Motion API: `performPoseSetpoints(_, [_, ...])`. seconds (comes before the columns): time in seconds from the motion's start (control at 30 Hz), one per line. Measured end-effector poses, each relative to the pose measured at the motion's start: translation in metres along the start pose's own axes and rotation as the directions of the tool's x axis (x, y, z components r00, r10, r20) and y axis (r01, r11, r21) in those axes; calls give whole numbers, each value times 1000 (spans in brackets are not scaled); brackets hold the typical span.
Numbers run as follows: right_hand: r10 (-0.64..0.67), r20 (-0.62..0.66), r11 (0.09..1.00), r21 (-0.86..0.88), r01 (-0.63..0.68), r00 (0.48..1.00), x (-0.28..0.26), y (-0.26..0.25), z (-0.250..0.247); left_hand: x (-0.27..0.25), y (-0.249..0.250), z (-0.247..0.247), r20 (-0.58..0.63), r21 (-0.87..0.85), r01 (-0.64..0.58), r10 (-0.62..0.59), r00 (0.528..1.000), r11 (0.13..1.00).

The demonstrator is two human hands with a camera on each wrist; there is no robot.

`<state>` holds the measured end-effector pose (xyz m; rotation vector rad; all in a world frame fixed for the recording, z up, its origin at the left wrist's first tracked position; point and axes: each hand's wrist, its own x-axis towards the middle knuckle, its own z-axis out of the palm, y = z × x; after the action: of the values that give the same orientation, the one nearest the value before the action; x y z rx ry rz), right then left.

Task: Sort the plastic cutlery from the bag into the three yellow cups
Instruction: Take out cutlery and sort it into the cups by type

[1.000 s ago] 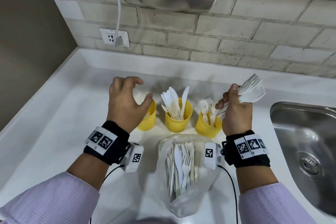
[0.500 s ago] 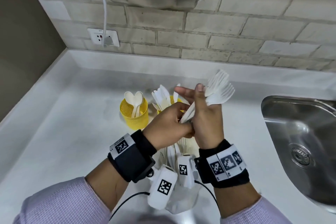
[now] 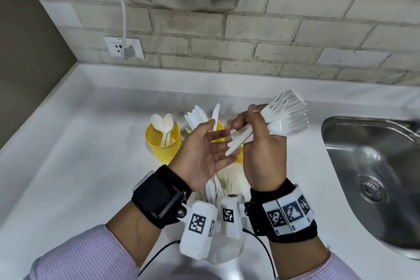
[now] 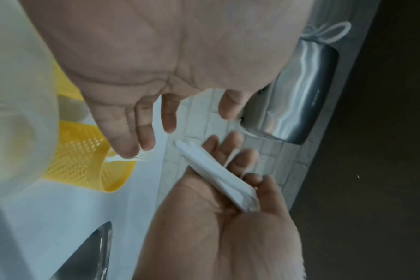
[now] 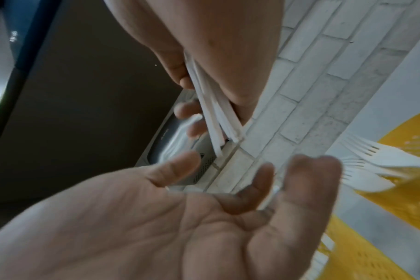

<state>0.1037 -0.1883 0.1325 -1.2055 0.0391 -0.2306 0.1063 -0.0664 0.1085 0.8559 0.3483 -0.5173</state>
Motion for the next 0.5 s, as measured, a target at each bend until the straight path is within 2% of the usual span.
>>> performPoseSetpoints(0.17, [-47,51,999,30,45,998,-11,24,8,1,1,2,67,-125,125,-118,991,984])
performPoseSetpoints(0.3, [-15,120,998,64,8,993,-10,30,5,5,-5,3,54,-142,82,-75,996,986])
performPoseSetpoints(0.37, [-23,81,997,77,16,996,-1,22,0,7,-4,4,37,-81,30,-27,999,996])
performPoseSetpoints(0.43, [-47,14,997,64,46,999,12,14,-8,10,-3,4,-53,164,-106,117,992,981])
performPoseSetpoints(0.47, [-60,-12,997,47,61,998,19,11,-13,11,-3,1,-72,398,-203,251,965,895])
performPoseSetpoints(0.5, [-82,-24,997,13,82,996,27,9,-18,13,-4,-4,-31,660,-285,405,914,695])
